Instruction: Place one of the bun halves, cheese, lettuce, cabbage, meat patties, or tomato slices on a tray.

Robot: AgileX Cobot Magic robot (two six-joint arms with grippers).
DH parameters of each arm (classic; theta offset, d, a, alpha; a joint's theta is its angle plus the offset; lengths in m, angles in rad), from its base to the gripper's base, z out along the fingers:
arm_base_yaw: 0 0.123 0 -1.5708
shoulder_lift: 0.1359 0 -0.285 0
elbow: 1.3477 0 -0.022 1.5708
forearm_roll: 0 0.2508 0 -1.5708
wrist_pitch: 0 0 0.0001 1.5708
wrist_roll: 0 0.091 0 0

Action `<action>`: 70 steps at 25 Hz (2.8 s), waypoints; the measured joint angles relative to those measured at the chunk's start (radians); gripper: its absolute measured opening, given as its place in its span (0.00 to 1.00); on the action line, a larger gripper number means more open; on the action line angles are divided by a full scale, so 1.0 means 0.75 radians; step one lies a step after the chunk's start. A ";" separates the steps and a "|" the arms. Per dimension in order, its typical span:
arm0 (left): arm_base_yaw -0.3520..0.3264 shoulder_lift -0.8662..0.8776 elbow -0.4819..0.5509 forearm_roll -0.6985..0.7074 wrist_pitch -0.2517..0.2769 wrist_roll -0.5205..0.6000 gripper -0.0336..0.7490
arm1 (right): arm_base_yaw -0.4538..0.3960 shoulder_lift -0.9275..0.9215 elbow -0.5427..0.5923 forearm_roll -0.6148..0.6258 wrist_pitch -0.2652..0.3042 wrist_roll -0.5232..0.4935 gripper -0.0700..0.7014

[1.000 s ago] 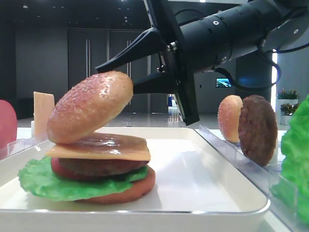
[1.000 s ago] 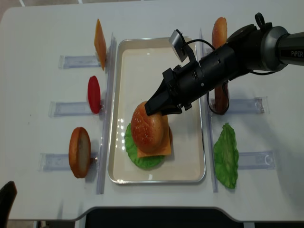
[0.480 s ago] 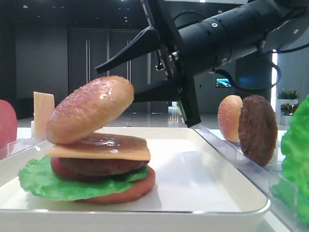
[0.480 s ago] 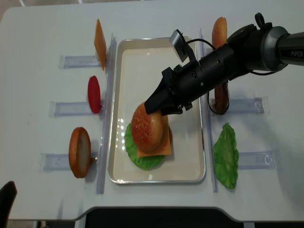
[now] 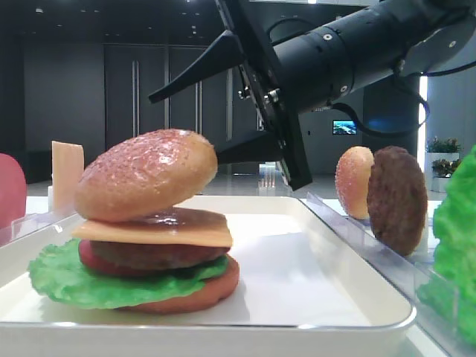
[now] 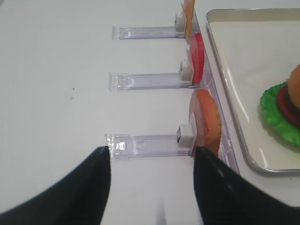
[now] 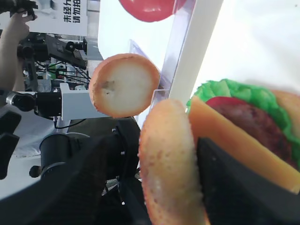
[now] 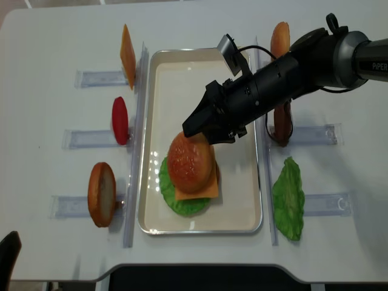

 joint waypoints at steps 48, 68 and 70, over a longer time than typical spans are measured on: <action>0.000 0.000 0.000 0.027 0.000 0.000 0.60 | -0.006 -0.404 -0.369 -1.602 -0.170 1.188 0.62; 0.000 0.000 0.000 0.031 0.000 0.000 0.60 | -0.546 -0.428 -0.370 -1.780 0.061 1.180 0.62; 0.000 0.000 0.000 0.031 0.000 0.000 0.60 | -0.550 -0.433 -0.370 -1.781 0.081 1.167 0.62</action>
